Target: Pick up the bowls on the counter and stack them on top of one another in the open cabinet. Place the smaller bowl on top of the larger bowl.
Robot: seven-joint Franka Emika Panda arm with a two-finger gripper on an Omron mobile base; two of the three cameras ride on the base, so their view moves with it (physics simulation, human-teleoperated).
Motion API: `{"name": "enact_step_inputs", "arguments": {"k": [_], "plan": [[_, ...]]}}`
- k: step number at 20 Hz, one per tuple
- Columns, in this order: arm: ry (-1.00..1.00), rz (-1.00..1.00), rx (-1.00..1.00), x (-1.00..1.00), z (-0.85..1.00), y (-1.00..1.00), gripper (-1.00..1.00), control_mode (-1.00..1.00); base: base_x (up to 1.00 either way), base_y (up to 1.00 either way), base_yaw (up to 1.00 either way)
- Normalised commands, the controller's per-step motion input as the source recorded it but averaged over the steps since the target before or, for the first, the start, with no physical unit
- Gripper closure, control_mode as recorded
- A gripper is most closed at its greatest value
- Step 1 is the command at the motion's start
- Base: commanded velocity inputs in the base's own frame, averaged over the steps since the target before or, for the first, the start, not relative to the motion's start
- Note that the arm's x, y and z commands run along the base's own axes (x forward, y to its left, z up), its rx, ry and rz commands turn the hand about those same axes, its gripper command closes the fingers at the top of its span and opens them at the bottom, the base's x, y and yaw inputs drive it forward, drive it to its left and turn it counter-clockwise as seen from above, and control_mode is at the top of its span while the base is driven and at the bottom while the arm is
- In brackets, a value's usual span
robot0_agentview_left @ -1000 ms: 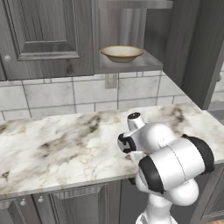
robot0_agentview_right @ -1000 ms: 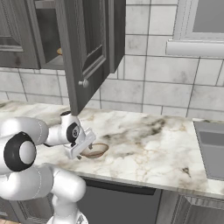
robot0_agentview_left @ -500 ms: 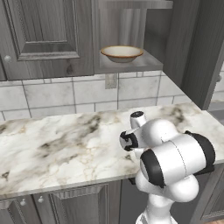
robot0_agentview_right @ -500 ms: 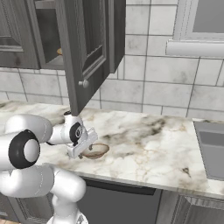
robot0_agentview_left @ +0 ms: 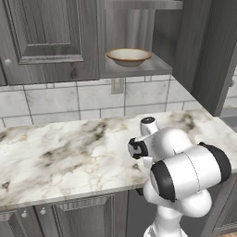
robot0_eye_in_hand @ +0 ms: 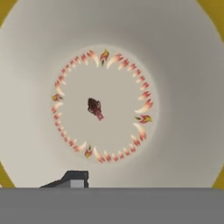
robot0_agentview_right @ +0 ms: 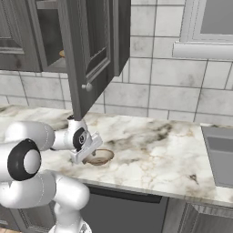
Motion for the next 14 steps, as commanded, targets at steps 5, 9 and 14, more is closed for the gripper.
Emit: {"name": "enact_step_inputs", "arguments": {"k": [5,9,14], "plan": [[-0.10,-0.15,0.01,-0.20,0.00,0.03,1.00,-1.00,0.00,0.00,0.00],[-0.07,-0.16,0.02,-0.24,-0.04,0.01,1.00,-1.00,0.00,0.00,0.00],[-0.05,-0.16,0.05,-0.29,-0.01,0.02,1.00,-1.00,0.00,0.00,0.00]]}}
